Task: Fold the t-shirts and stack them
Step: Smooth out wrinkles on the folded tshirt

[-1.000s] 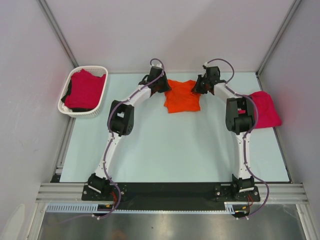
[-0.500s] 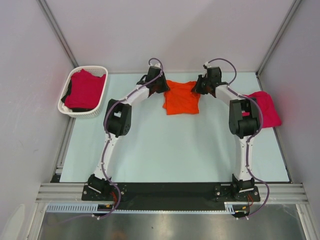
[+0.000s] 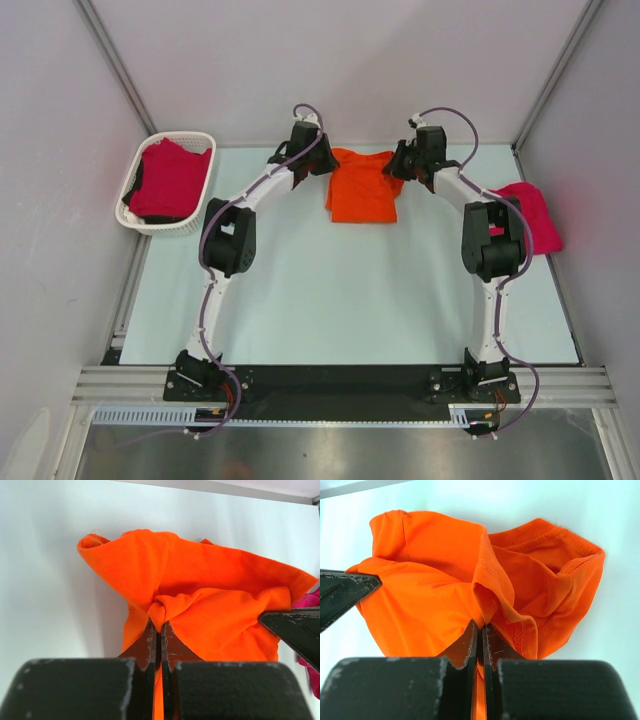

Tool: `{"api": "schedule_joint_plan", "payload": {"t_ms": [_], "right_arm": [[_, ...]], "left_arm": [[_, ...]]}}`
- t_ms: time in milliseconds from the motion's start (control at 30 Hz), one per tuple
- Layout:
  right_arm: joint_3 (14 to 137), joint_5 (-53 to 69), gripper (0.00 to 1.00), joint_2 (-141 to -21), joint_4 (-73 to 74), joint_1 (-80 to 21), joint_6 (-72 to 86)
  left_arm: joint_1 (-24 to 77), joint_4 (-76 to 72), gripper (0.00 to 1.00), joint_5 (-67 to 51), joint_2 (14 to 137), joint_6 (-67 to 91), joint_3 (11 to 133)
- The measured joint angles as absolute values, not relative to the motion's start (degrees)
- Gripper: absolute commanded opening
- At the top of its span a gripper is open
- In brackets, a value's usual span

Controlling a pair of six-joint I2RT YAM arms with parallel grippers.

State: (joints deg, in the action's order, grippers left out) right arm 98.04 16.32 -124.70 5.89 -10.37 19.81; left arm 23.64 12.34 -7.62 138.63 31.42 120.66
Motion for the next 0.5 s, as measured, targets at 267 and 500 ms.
{"api": "schedule_joint_plan", "payload": {"t_ms": [267,500], "right_arm": [[98.1,15.3,0.04,-125.1,3.9,-10.3,19.8],[103.4,13.0,0.09,-129.3,3.0,-10.3,19.8]], "left_arm": [[23.6,13.3,0.00,-7.6,138.8,31.4,124.0],[23.6,12.7,0.99,-7.1,140.8,31.3,127.2]]}}
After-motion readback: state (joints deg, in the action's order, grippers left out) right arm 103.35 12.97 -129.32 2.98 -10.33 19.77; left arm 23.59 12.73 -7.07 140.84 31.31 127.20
